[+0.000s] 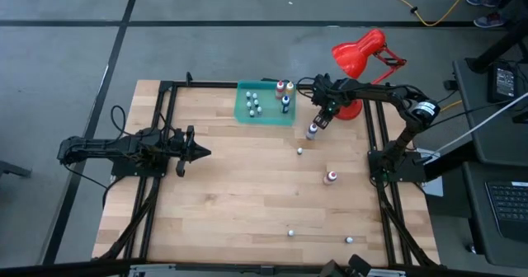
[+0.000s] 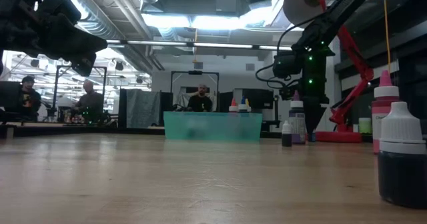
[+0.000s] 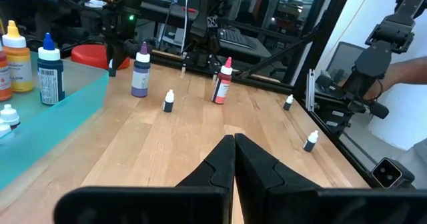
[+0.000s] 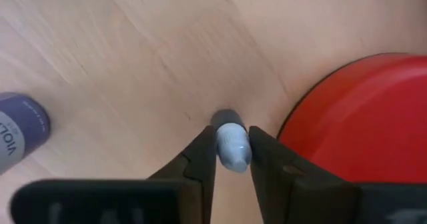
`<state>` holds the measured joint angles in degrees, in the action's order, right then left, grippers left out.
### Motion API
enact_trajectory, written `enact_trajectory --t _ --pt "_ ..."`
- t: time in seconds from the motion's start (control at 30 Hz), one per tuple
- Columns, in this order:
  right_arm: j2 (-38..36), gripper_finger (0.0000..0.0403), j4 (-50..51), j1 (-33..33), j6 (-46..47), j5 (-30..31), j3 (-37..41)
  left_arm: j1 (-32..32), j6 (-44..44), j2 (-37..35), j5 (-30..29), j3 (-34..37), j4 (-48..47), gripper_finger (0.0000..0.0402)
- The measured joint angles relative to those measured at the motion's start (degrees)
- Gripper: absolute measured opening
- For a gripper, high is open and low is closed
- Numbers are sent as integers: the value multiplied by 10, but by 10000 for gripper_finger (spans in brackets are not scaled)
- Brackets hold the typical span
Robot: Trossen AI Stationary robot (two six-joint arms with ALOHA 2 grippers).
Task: Pick & Place food coloring
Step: Put the top right small blue food coloring bottle into the bin
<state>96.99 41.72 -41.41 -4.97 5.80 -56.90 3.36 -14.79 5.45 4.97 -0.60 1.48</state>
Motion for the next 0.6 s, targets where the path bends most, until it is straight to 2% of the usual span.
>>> enact_trajectory --t 0.13,0.4,0.6 --pt "0 68 1 0 0 -7 0 0 0 0 0 0 0 5" --pt "-18 81 23 0 -2 -11 -2 0 0 0 0 0 0 6" --pt "-39 63 73 15 -9 -9 -42 0 0 0 0 0 0 6"
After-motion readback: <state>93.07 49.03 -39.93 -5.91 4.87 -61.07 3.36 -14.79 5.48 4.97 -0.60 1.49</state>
